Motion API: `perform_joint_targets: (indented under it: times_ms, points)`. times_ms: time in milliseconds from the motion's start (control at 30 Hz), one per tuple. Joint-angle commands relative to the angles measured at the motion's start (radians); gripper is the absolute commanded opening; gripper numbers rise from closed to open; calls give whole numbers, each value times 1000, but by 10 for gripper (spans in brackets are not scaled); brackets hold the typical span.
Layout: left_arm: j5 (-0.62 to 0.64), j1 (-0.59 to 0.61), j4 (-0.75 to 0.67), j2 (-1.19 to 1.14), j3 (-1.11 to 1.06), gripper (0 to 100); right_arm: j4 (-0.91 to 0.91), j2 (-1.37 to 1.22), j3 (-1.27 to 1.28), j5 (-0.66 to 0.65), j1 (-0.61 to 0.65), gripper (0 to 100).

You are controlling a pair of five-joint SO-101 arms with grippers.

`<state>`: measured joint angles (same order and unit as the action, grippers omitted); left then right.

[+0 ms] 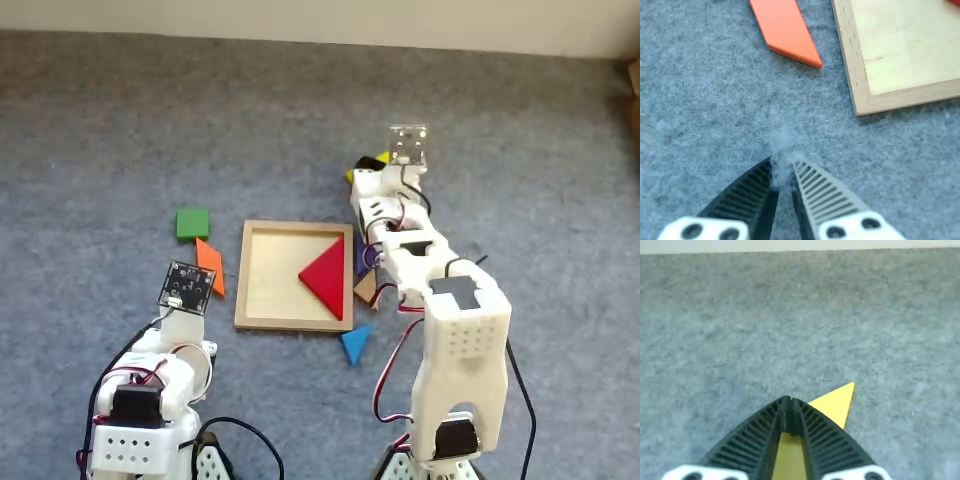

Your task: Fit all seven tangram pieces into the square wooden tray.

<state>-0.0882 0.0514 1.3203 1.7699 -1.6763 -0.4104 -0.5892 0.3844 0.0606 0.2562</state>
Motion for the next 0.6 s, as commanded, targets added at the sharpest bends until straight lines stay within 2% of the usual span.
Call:
perform_joint_targets:
  times_ms: [0, 133, 400, 567]
  points:
    - [-8, 8, 6, 50, -19, 6, -25, 24, -8, -12, 16, 5]
    - [-8, 8, 6, 50, -19, 6, 35, 24, -7, -12, 16, 5]
    - [-8, 8, 6, 50, -19, 6, 506, 31, -61, -15, 10, 5]
    - [-8, 8, 6, 50, -19, 6, 720, 122, -88, -160, 8, 5]
